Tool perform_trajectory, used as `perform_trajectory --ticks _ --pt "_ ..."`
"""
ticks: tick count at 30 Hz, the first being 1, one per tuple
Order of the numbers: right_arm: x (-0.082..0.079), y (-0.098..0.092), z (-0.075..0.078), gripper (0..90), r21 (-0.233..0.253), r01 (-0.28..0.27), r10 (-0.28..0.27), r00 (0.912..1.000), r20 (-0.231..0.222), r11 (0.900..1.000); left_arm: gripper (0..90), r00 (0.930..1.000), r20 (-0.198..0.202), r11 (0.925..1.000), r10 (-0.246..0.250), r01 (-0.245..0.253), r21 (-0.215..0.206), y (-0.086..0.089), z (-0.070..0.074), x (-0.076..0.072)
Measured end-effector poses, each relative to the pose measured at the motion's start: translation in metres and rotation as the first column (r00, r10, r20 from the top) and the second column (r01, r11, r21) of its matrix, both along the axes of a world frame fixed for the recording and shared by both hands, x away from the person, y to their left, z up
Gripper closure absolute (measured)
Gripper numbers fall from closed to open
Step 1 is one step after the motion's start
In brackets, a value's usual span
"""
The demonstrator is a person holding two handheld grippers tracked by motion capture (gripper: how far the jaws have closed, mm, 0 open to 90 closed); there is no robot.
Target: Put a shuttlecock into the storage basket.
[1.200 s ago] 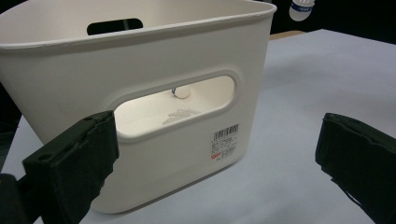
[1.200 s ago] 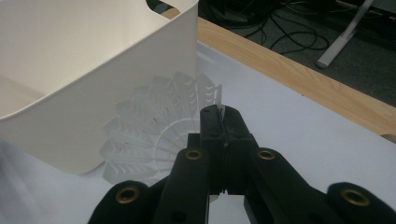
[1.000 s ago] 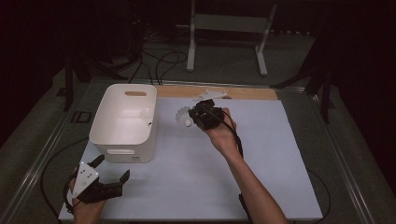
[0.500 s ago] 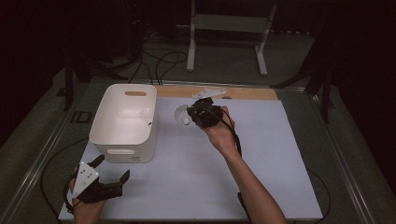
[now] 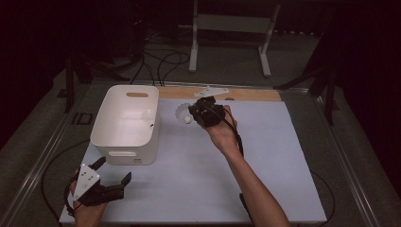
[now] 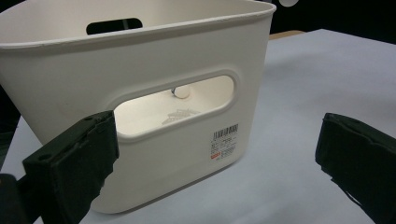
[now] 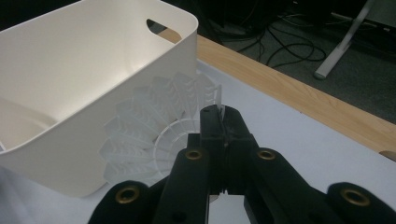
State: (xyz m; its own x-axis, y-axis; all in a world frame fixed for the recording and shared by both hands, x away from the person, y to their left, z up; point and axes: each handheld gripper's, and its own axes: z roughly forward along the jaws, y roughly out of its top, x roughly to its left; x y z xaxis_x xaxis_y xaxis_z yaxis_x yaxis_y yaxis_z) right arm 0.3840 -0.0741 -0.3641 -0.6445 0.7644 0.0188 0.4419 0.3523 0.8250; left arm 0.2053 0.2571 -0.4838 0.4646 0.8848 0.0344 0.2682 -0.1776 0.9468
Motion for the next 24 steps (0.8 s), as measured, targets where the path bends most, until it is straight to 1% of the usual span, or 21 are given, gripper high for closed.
perform_trajectory --ticks 3,7,12,19,24 --pt "0.0006 0.0011 0.0002 89.2 0.003 -0.001 0.001 1.0 0.007 1.0 0.0 1.0 0.0 1.0 0.001 -0.001 -0.001 0.0001 -0.0001 0.0001" --pt "0.0011 0.0029 0.0004 89.2 0.003 0.002 -0.002 1.0 0.002 1.0 0.0 1.0 0.001 1.0 0.002 -0.002 0.0 0.0004 -0.0001 0.0" --pt "0.0021 0.0043 0.0016 89.2 0.009 0.0 0.0 1.0 0.008 1.0 0.0 1.0 0.001 1.0 0.002 -0.002 -0.001 0.0004 -0.0001 -0.0001" --pt "0.004 0.0062 0.002 89.2 0.002 -0.003 0.002 0.9998 0.02 1.0 0.0 1.0 0.002 1.0 0.002 -0.002 -0.002 0.0005 0.0 -0.0001" --pt "0.0051 0.0061 0.0032 89.2 0.007 0.004 -0.004 0.9996 0.028 1.0 0.0 1.0 0.002 1.0 0.001 -0.001 -0.002 0.0005 0.0 -0.0001"
